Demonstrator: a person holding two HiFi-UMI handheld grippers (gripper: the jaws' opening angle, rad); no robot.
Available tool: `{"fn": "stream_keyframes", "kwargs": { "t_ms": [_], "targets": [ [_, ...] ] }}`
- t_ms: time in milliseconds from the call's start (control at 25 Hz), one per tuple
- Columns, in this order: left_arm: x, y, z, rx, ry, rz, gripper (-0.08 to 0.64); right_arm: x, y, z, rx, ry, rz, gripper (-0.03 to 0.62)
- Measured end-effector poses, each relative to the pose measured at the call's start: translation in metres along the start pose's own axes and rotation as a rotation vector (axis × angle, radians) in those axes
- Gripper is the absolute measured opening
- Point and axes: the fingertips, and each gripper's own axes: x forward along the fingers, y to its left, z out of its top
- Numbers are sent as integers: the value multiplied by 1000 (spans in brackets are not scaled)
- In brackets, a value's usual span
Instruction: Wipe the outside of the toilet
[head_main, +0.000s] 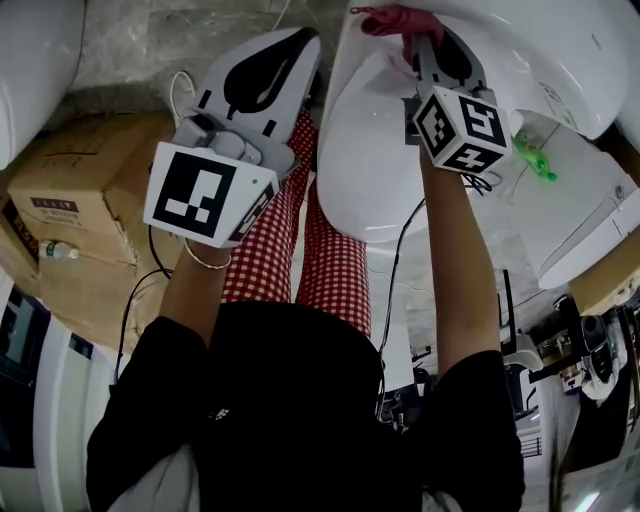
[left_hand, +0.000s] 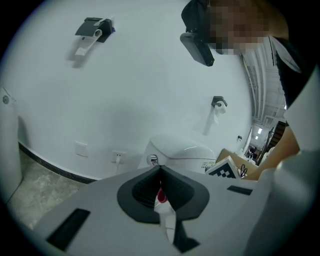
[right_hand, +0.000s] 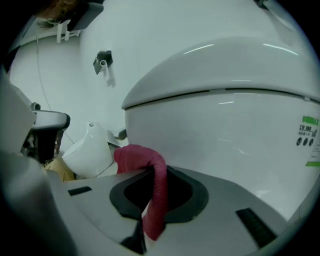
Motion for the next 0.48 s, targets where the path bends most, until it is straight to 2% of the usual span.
{"fn": "stream_keyframes", "kwargs": {
  "t_ms": [480],
  "targets": [
    [5, -9, -3, 33, 10, -22, 9, -7, -24, -2, 67, -24, -39, 55]
  ]
}}
